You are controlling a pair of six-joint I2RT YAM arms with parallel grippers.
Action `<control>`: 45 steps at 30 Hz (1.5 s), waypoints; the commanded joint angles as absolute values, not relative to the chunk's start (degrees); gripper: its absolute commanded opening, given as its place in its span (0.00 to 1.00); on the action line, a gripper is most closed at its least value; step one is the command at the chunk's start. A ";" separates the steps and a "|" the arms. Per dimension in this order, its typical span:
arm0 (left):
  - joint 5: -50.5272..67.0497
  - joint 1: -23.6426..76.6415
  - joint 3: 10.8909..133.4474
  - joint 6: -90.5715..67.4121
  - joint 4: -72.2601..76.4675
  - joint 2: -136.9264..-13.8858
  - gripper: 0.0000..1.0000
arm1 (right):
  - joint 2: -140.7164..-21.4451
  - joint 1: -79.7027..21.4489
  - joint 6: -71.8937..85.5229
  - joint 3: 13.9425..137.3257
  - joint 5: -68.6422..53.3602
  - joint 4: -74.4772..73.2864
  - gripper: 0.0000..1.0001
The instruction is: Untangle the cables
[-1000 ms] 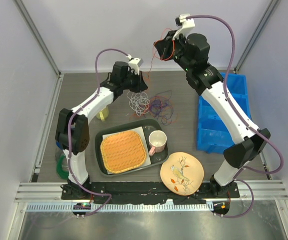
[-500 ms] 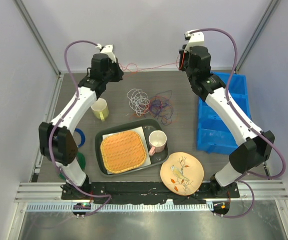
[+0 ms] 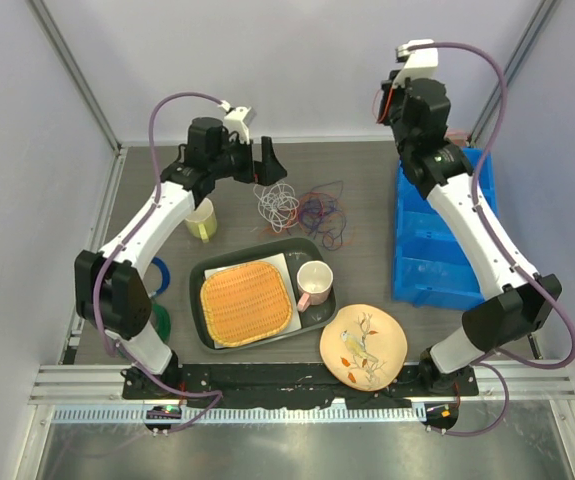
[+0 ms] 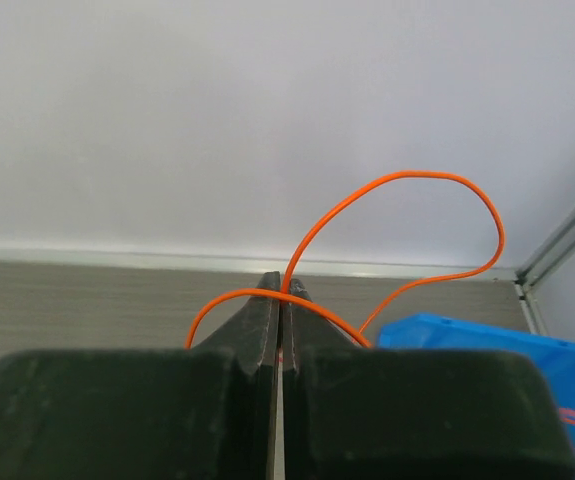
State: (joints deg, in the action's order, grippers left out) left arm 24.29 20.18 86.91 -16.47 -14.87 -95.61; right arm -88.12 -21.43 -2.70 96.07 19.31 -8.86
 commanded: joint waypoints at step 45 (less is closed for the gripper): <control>1.93 20.30 80.60 -13.89 -24.52 -89.21 1.00 | -99.15 6.33 9.14 99.59 15.31 -4.84 0.67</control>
State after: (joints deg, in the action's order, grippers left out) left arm 1.98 20.40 79.15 -13.47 -24.75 -90.63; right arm -107.15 6.52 7.20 101.41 17.78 -8.64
